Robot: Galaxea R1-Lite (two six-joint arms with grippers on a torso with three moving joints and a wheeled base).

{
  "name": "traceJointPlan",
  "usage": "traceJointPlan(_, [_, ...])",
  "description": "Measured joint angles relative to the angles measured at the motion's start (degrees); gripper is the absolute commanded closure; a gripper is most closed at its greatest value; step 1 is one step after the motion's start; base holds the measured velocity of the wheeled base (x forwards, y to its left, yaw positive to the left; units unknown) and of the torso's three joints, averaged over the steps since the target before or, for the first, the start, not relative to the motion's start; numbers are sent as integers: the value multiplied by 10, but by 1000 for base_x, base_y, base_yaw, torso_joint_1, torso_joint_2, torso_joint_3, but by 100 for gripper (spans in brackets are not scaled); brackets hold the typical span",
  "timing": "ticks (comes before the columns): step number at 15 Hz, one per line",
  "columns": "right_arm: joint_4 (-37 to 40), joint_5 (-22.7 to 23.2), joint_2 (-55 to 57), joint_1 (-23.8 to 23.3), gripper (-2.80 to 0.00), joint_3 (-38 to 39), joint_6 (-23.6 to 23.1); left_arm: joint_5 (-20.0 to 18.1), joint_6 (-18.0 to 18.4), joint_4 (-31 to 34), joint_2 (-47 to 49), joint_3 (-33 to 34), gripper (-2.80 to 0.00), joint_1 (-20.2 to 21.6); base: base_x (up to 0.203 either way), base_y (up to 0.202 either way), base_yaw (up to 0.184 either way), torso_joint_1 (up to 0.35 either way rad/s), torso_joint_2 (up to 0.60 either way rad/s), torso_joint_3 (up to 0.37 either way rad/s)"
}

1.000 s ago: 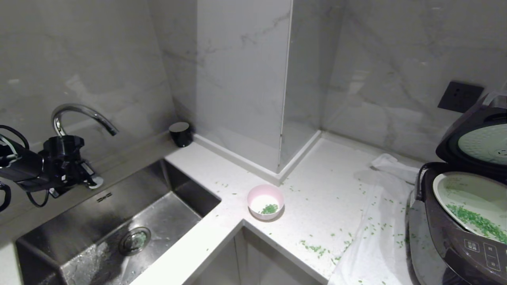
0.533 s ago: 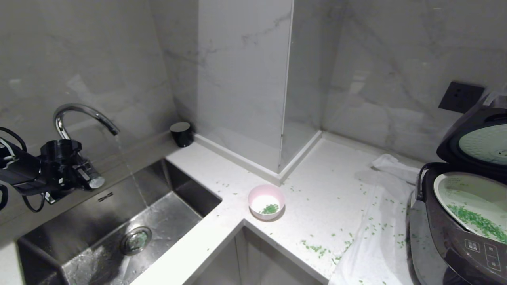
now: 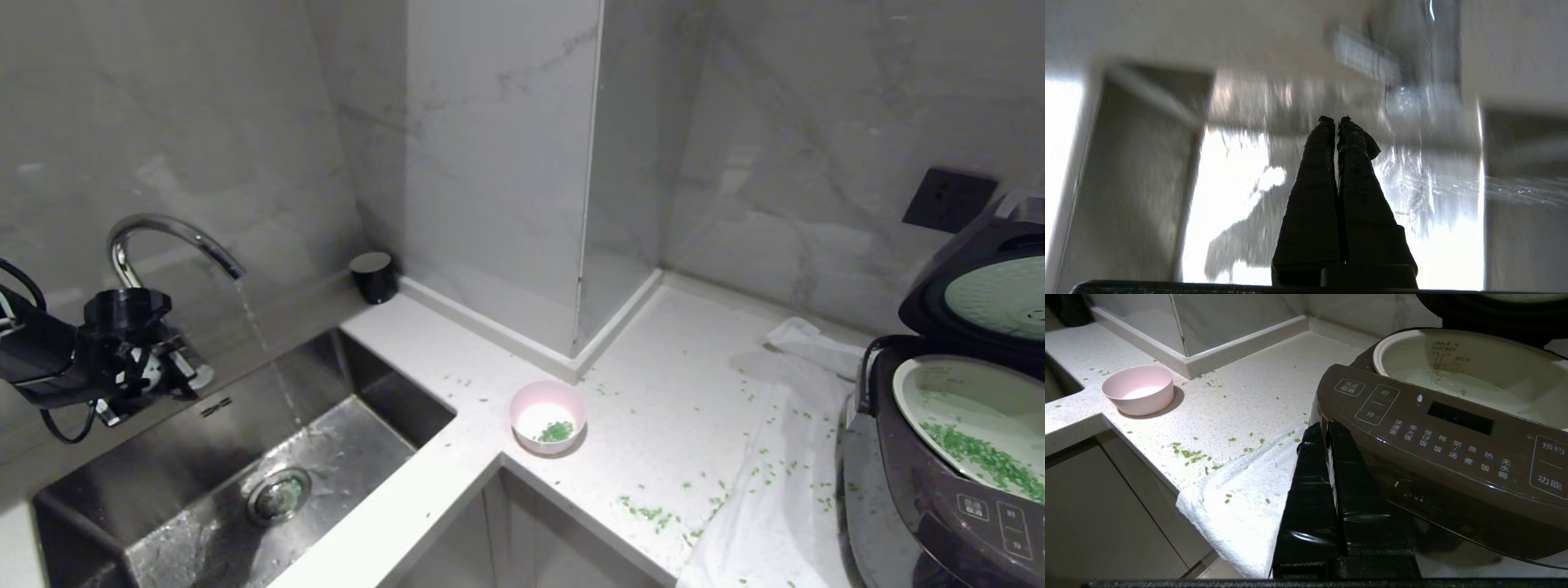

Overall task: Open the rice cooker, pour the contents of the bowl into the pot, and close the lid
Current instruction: Turn on the tap, then pick up the bowl on the table

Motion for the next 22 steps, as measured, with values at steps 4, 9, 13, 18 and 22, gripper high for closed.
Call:
traceJointPlan(4, [0,0,0,0,0,0,0,-75,2,0,-86,127,0,-33,0,0,0,0,0,0])
traceJointPlan(9, [0,0,0,0,0,0,0,-127,23,2,-188,240,0,-119,0,0,0,0,0,0])
traceJointPlan(13, [0,0,0,0,0,0,0,-130,25,2,-259,309,0,-241,0,0,0,0,0,0])
traceJointPlan(18, [0,0,0,0,0,0,0,-127,16,25,-287,290,0,-374,0,0,0,0,0,0])
traceJointPlan(22, [0,0,0,0,0,0,0,-128,14,119,-263,164,0,-430,0,0,0,0,0,0])
